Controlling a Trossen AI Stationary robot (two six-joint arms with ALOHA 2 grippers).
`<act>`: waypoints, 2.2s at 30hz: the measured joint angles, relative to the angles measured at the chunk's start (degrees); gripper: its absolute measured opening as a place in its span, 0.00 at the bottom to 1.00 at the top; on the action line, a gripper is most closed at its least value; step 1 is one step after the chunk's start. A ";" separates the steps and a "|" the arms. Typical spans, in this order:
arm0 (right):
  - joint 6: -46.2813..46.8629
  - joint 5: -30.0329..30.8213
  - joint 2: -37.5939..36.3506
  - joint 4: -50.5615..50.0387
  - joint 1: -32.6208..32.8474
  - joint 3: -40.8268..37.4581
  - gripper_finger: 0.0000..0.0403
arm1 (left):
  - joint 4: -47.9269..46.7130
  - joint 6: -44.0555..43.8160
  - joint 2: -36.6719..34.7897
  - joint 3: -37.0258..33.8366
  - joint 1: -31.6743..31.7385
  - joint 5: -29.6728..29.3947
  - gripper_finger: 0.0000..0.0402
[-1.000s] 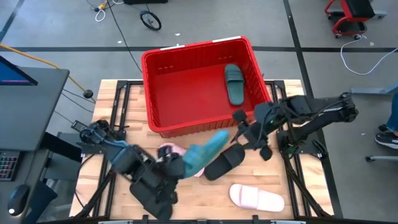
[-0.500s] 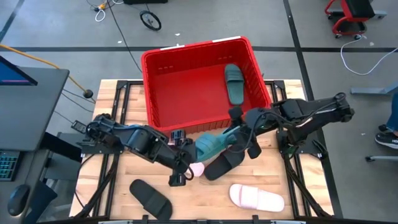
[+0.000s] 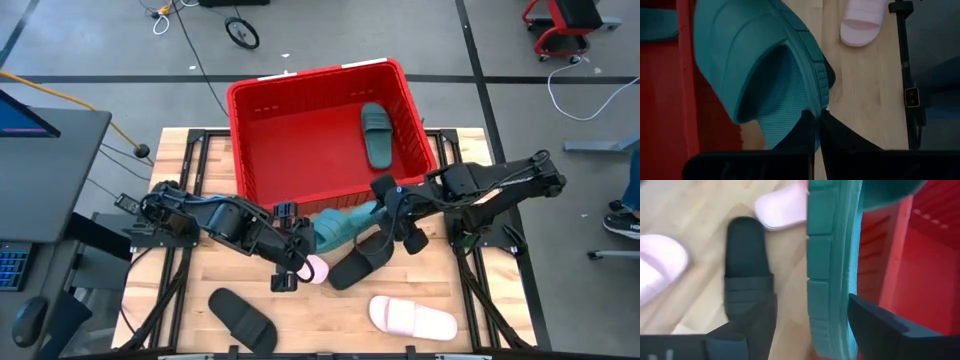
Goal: Pick and place slides into bin
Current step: Put the green slide into the red bin
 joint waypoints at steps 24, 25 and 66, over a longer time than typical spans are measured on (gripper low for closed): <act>15.50 13.65 3.51 -7.34 2.16 -0.11 0.16 | -5.56 -10.32 -0.22 0.07 2.66 -4.26 0.33; 16.96 13.62 2.69 -8.10 2.82 -0.09 0.16 | -6.56 -9.35 -0.22 0.03 2.84 -4.07 0.36; 39.72 11.92 32.58 13.96 -42.65 -0.02 0.22 | 2.58 -8.98 -0.11 0.00 14.89 -6.24 0.40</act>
